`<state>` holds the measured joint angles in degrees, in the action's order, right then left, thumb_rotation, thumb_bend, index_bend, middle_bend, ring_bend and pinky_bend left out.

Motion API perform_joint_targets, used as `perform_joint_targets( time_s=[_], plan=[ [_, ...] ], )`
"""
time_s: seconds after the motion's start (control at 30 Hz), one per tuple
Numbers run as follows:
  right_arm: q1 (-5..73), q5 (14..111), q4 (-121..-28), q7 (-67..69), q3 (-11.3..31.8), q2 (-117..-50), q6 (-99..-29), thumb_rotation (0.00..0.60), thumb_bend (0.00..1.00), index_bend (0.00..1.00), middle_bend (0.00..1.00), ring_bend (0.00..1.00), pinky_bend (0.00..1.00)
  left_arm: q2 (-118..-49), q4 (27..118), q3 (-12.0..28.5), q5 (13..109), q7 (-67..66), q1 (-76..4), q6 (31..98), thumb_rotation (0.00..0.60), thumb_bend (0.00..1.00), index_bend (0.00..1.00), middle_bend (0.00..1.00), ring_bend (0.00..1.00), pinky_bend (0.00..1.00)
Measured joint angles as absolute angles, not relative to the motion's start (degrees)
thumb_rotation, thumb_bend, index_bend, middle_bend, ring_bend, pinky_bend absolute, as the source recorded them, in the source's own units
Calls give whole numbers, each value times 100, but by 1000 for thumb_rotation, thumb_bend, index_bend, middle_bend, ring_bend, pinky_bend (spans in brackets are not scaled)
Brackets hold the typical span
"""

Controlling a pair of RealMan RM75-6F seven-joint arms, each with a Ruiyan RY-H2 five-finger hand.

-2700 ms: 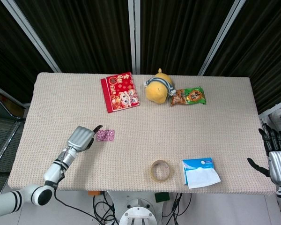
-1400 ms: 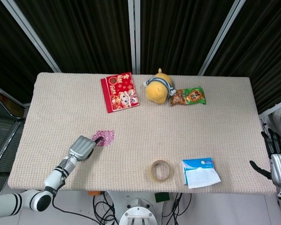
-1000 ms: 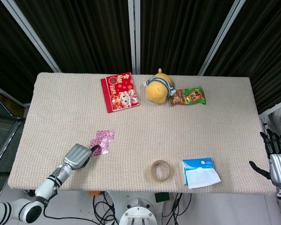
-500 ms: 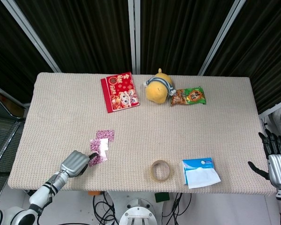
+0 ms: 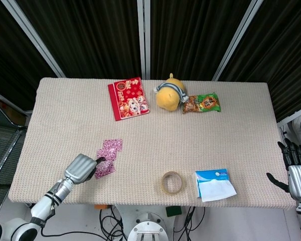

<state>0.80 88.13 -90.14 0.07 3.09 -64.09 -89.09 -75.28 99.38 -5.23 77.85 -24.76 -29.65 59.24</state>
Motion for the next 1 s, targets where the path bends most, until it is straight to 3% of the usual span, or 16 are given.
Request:
perform_joint_targets(
  time_s=[0.43,1.0],
  plan=[
    [62,8756,-9000,12,324,-6402,-8910,590,369,0,0,0,0,-8241,8987,-214,7287,-2647,-3346,5266,600,630,174,886,850,848],
    [66,8735,-8963,45,328,-6413,-8886,590,369,0,0,0,0,-7896,8899,-281,6367,-3123,-3303,5169,600,630,182,889,855,845]
  ],
)
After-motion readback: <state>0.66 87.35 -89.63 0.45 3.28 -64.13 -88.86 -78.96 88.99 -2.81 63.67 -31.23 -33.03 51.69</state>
